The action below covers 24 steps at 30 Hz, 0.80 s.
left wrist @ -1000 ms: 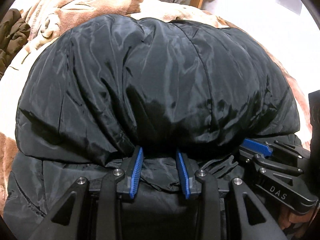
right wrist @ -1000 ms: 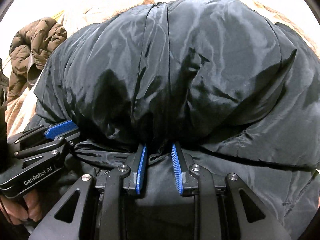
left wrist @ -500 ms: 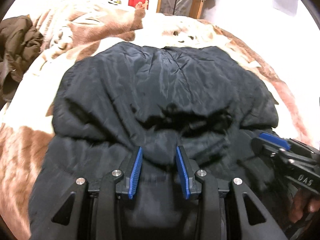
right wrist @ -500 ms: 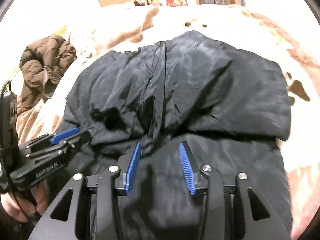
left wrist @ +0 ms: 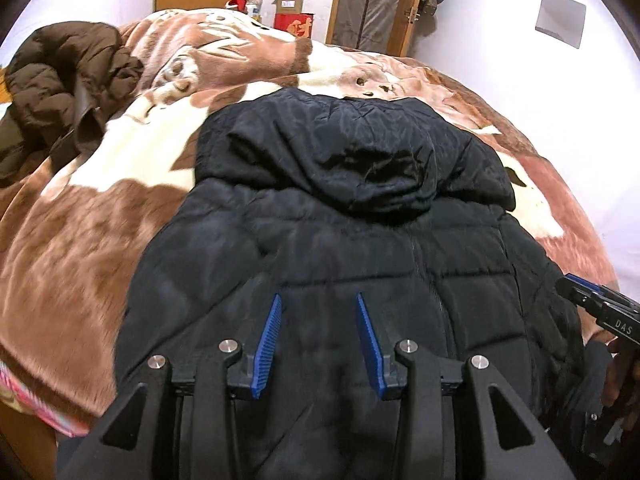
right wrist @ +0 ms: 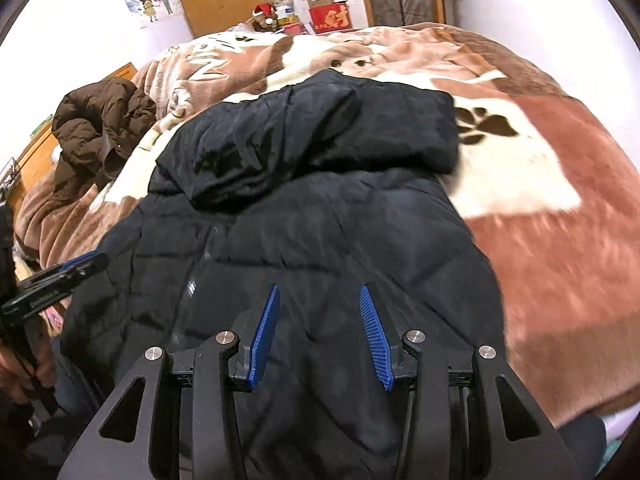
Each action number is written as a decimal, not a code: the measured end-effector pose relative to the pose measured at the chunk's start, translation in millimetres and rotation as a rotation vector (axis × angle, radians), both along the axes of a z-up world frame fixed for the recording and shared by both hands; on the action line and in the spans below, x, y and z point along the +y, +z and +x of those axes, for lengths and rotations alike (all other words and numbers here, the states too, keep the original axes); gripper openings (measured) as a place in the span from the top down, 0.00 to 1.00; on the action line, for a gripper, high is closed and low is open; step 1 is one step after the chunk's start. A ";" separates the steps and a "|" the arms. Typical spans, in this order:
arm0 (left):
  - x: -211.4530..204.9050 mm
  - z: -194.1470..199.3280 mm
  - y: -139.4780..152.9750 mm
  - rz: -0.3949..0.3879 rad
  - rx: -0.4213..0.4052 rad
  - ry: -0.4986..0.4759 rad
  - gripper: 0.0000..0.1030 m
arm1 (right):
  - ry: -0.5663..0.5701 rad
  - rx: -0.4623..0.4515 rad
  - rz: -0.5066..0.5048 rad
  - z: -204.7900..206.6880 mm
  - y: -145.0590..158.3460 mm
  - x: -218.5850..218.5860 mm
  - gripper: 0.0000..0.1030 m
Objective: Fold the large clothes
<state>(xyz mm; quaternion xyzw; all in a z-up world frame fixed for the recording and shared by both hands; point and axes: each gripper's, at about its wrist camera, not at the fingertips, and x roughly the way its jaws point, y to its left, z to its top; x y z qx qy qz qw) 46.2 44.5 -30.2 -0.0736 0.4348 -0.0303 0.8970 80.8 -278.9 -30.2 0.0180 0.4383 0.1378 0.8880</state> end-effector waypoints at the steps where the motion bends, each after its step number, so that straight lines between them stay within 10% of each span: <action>1: 2.5 -6.3 0.5 0.006 -0.002 0.005 0.60 | -0.013 0.000 -0.001 -5.4 -0.4 -6.3 0.58; 24: 106.4 -31.4 -48.7 -0.041 0.105 0.216 0.41 | -0.200 0.184 0.074 -10.3 -48.6 -88.3 0.50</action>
